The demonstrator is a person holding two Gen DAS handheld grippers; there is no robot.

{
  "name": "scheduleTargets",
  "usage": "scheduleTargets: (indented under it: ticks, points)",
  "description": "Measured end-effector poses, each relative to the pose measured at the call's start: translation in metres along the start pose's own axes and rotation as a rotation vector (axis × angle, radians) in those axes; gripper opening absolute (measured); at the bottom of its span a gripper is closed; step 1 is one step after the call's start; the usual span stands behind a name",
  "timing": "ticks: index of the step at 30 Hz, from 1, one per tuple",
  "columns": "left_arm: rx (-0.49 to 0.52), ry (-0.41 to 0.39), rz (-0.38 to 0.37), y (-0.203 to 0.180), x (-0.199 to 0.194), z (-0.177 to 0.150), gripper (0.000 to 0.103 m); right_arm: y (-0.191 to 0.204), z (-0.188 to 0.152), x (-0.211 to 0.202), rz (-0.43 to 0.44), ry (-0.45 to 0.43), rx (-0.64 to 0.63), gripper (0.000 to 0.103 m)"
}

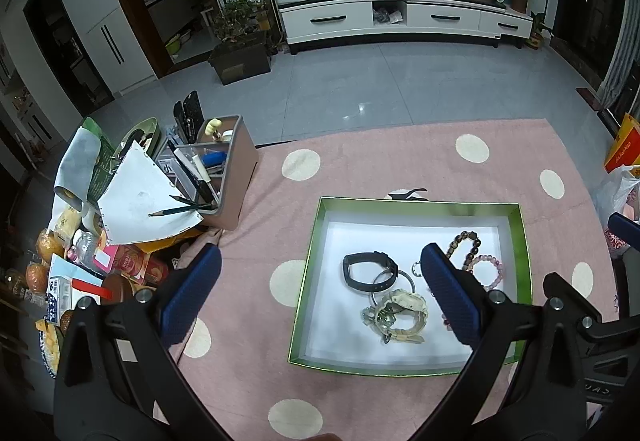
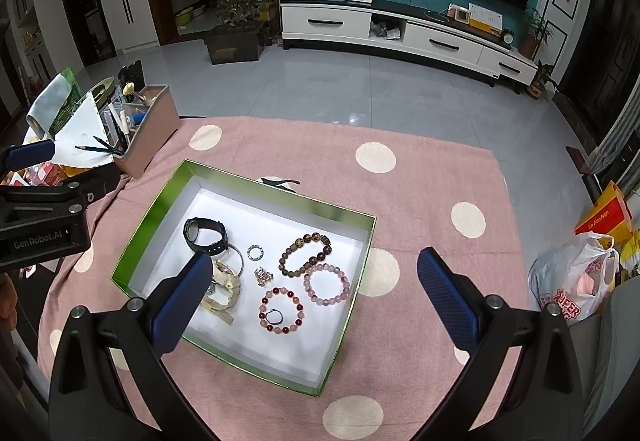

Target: Organize jewelry

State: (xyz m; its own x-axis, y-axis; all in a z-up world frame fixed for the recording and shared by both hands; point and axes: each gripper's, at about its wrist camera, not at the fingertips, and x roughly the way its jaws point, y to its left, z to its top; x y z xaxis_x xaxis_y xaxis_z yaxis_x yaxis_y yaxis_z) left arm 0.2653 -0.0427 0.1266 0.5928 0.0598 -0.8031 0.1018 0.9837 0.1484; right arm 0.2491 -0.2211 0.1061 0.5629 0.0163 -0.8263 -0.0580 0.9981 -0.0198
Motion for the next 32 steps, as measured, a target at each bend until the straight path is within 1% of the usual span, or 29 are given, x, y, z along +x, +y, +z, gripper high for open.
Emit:
scheduleTargets:
  ticks: [32]
  points:
    - [-0.007,0.013,0.018,0.0053,0.0097,-0.0054,0.101,0.0050,0.0067,-0.0043,-0.003,-0.013,0.003,0.102]
